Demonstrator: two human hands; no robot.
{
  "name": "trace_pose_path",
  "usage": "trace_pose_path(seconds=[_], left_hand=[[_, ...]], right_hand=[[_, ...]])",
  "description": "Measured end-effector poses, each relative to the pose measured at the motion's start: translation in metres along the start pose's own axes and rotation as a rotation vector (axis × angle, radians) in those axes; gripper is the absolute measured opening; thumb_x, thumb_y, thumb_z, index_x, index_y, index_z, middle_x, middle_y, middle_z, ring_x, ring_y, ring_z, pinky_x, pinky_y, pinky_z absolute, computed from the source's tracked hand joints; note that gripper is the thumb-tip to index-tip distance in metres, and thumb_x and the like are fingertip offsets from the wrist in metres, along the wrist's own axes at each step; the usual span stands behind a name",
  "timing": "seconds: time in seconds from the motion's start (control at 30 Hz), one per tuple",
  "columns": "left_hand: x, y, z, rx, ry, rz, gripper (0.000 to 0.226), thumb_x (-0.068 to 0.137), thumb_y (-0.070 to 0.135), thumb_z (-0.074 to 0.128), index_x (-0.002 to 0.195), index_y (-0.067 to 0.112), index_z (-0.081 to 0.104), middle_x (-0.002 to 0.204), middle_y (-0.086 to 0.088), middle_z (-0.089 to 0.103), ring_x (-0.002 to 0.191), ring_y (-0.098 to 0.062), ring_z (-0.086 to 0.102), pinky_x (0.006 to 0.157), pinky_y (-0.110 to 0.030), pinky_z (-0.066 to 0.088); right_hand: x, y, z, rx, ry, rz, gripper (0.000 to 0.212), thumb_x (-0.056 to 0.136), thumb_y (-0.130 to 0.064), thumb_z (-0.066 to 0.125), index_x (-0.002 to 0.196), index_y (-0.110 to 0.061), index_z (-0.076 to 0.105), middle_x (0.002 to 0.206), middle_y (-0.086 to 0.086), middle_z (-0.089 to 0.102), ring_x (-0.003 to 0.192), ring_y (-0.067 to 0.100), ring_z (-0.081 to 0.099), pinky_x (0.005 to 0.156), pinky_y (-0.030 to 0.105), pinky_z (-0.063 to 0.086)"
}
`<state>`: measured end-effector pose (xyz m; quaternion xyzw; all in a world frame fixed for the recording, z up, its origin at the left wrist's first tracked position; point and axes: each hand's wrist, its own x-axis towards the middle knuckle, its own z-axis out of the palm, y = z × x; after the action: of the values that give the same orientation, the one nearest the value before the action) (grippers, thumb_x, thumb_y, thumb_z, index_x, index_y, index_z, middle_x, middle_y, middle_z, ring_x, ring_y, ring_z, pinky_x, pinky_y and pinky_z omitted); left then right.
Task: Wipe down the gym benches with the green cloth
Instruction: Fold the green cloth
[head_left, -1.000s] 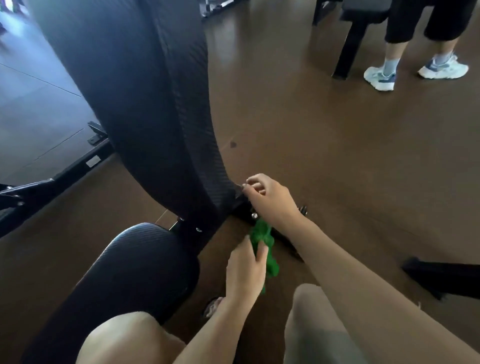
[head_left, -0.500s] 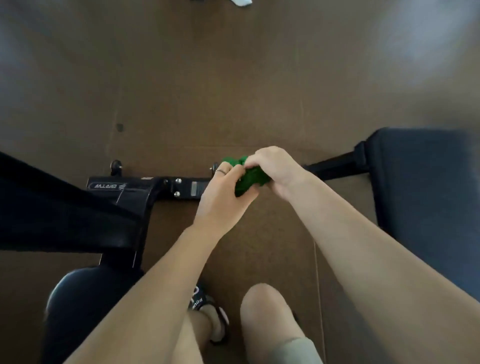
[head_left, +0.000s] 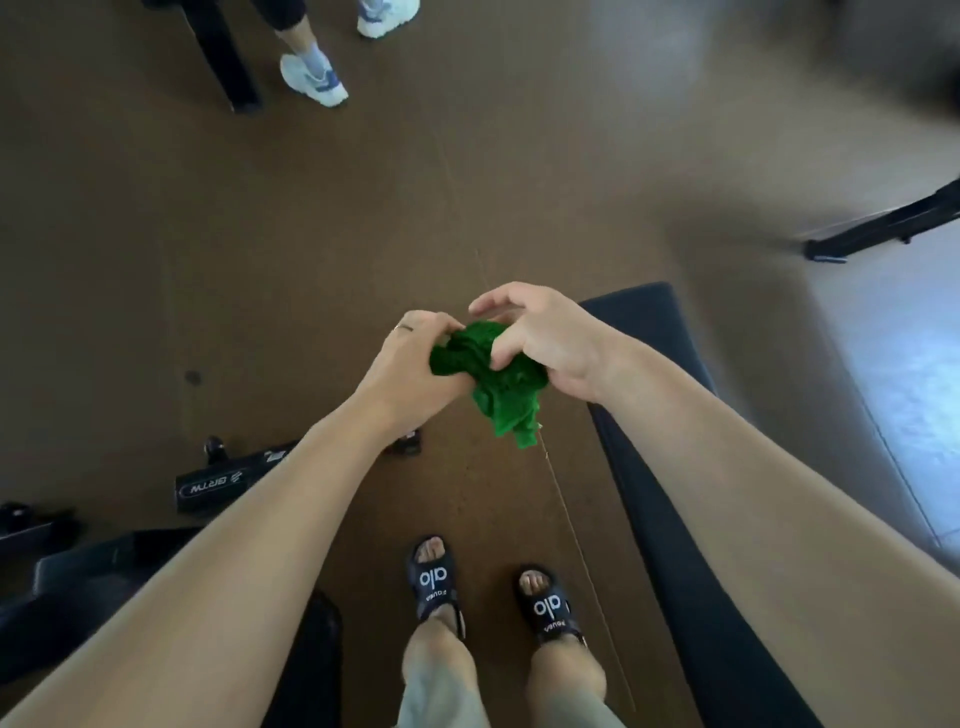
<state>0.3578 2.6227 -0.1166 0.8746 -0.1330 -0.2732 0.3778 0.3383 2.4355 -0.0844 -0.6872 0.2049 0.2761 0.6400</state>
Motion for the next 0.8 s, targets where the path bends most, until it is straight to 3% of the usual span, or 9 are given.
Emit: trace_pose_path(seconds=[0.07,0.17,0.23,0.3,0.43,0.53,0.67,0.8], left_hand=[[0.015,0.028,-0.023,0.061,-0.067,0.025,0.022,0.080,0.029,0.077,0.093,0.025,0.060,0.101,0.001,0.062,0.095,-0.019,0.060,0.078,-0.035,0.050],[0.034,0.069,-0.047,0.170,-0.194,0.038,0.020,0.082,0.019,0.074,0.086,0.016,0.055,0.080,-0.004,0.064,0.073,-0.019,0.059,0.060,-0.033,0.044],[0.048,0.092,-0.054,0.246,-0.229,0.074,0.022,0.082,0.016,0.074,0.085,0.014,0.052,0.079,-0.006,0.063,0.072,-0.021,0.057,0.060,-0.034,0.041],[0.065,0.116,-0.054,0.296,-0.279,0.094,0.024,0.081,0.016,0.074,0.084,0.013,0.050,0.076,-0.006,0.061,0.070,-0.022,0.055,0.059,-0.034,0.040],[0.111,0.167,-0.046,0.378,-0.423,0.114,0.028,0.077,0.020,0.077,0.084,0.015,0.050,0.078,-0.008,0.063,0.069,-0.024,0.057,0.060,-0.035,0.045],[0.153,0.205,-0.032,0.478,-0.494,0.142,0.031,0.078,0.024,0.077,0.084,0.017,0.048,0.077,-0.004,0.060,0.068,-0.021,0.053,0.058,-0.035,0.039],[0.211,0.255,-0.013,0.525,-0.574,0.184,0.029,0.080,0.028,0.079,0.089,0.024,0.052,0.083,0.000,0.063,0.074,-0.018,0.057,0.060,-0.033,0.041],[0.269,0.310,-0.004,0.556,-0.673,0.211,0.021,0.079,0.033,0.079,0.088,0.026,0.061,0.088,0.000,0.067,0.084,-0.021,0.064,0.068,-0.033,0.045]], right_hand=[[-0.012,-0.021,-0.016,-0.101,0.040,-0.028,0.054,0.078,0.014,0.065,0.121,-0.019,0.064,0.128,0.006,0.061,0.116,0.030,0.060,0.098,0.050,0.056],[-0.024,-0.040,-0.039,-0.313,0.118,-0.061,0.054,0.081,0.004,0.071,0.128,-0.018,0.060,0.123,0.002,0.063,0.113,0.024,0.061,0.090,0.043,0.058],[-0.031,-0.047,-0.053,-0.467,0.135,-0.075,0.048,0.086,-0.002,0.070,0.130,-0.020,0.060,0.116,-0.002,0.063,0.104,0.020,0.061,0.073,0.028,0.054],[-0.036,-0.050,-0.068,-0.549,0.168,-0.076,0.042,0.090,-0.003,0.064,0.128,-0.020,0.060,0.107,-0.004,0.062,0.092,0.015,0.060,0.063,0.022,0.047],[-0.040,-0.066,-0.113,-0.622,0.268,-0.038,0.030,0.092,-0.004,0.058,0.118,-0.019,0.064,0.094,-0.004,0.062,0.085,0.017,0.062,0.068,0.034,0.054],[-0.034,-0.075,-0.164,-0.669,0.330,-0.004,0.023,0.090,-0.005,0.058,0.107,-0.016,0.068,0.094,0.002,0.068,0.084,0.024,0.065,0.069,0.037,0.055],[-0.020,-0.080,-0.235,-0.640,0.375,0.061,0.012,0.085,-0.008,0.059,0.096,-0.012,0.060,0.092,0.007,0.062,0.081,0.031,0.061,0.059,0.035,0.045],[-0.007,-0.091,-0.302,-0.551,0.418,0.104,0.009,0.087,-0.008,0.057,0.093,-0.010,0.050,0.088,0.010,0.058,0.069,0.027,0.051,0.055,0.033,0.036]])
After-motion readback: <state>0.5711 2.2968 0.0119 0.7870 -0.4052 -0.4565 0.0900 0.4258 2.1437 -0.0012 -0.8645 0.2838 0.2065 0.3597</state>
